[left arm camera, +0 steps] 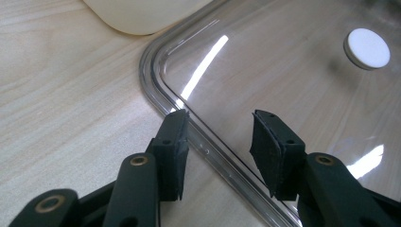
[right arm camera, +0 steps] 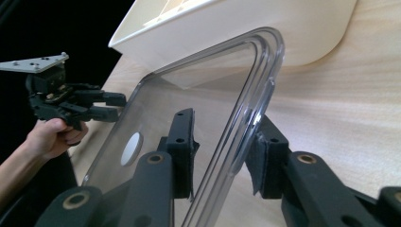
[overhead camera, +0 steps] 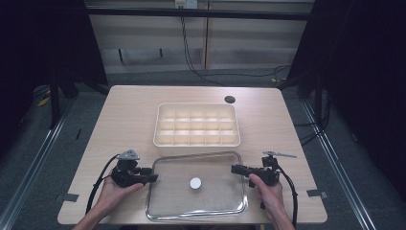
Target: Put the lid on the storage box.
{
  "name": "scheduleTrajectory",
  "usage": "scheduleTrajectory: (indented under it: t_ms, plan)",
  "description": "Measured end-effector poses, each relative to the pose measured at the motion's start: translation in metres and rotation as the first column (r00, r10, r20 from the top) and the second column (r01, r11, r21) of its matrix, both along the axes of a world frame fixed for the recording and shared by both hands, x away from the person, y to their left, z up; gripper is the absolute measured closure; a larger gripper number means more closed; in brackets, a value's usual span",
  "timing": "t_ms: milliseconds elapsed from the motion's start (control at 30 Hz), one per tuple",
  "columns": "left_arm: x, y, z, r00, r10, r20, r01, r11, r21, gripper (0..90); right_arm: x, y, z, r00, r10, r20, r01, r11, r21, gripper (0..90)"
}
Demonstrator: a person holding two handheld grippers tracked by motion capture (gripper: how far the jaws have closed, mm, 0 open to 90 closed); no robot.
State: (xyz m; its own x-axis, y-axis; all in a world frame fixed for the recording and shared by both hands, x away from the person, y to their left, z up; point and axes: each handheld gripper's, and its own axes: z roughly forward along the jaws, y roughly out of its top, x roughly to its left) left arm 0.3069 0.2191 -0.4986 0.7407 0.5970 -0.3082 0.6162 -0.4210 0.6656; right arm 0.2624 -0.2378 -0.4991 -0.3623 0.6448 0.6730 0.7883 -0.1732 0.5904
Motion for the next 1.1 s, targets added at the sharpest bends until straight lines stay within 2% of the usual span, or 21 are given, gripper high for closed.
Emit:
scheduleTrajectory:
  t_ms: [133,267,300,400,433,600,700,767,833,1100]
  plan:
    - [0.0033,0.0005,-0.0008,0.9999,0.010,-0.002,-0.011,0.9999,-0.010,56.2,0.0008,-0.0011,0.0027,0.9997,-0.010,0.021,0.009,0.9999,0.011,69.8]
    - [0.0032,0.0013,-0.0004,0.9997,0.024,0.009,-0.024,0.9997,-0.003,45.4,-0.0005,-0.0014,0.0046,0.9990,-0.013,0.044,0.012,0.9995,0.030,73.0]
    - [0.0036,0.0021,-0.0005,0.9997,0.026,0.001,-0.026,0.9996,-0.012,44.0,-0.0011,-0.0024,0.0066,0.9979,-0.008,0.064,0.006,0.9992,0.039,73.8]
    - [0.0043,0.0031,-0.0011,0.9996,0.027,-0.012,-0.027,0.9992,-0.030,42.5,-0.0023,-0.0027,0.0079,0.9972,-0.011,0.074,0.007,0.9987,0.051,74.4]
    - [0.0040,0.0024,-0.0011,0.9996,0.024,-0.017,-0.025,0.9990,-0.036,39.0,-0.0029,-0.0029,0.0087,0.9968,-0.009,0.080,0.004,0.9986,0.053,74.6]
    - [0.0035,0.0012,-0.0013,0.9995,0.013,-0.028,-0.014,0.9988,-0.047,36.8,-0.0032,-0.0032,0.0091,0.9967,-0.011,0.081,0.006,0.9985,0.055,74.7]
    - [0.0025,-0.0009,-0.0019,0.9987,-0.002,-0.050,-0.002,0.9975,-0.071,36.4,-0.0039,-0.0044,0.0096,0.9967,-0.008,0.081,0.004,0.9990,0.044,74.3]
    - [0.0010,-0.0025,-0.0020,0.9992,-0.013,-0.037,0.011,0.9976,-0.069,35.2,-0.0050,-0.0048,0.0093,0.9971,-0.011,0.075,0.008,0.9991,0.042,74.3]
    - [0.0023,-0.0028,-0.0026,0.9982,-0.017,-0.057,0.012,0.9958,-0.090,36.5,-0.0057,-0.0061,0.0087,0.9973,-0.015,0.071,0.012,0.9990,0.043,74.3]
    - [0.0001,0.0002,0.0028,0.9989,-0.016,-0.044,0.011,0.9933,-0.115,44.2,-0.0062,-0.0067,0.0073,0.9981,-0.021,0.058,0.020,0.9998,0.007,72.3]
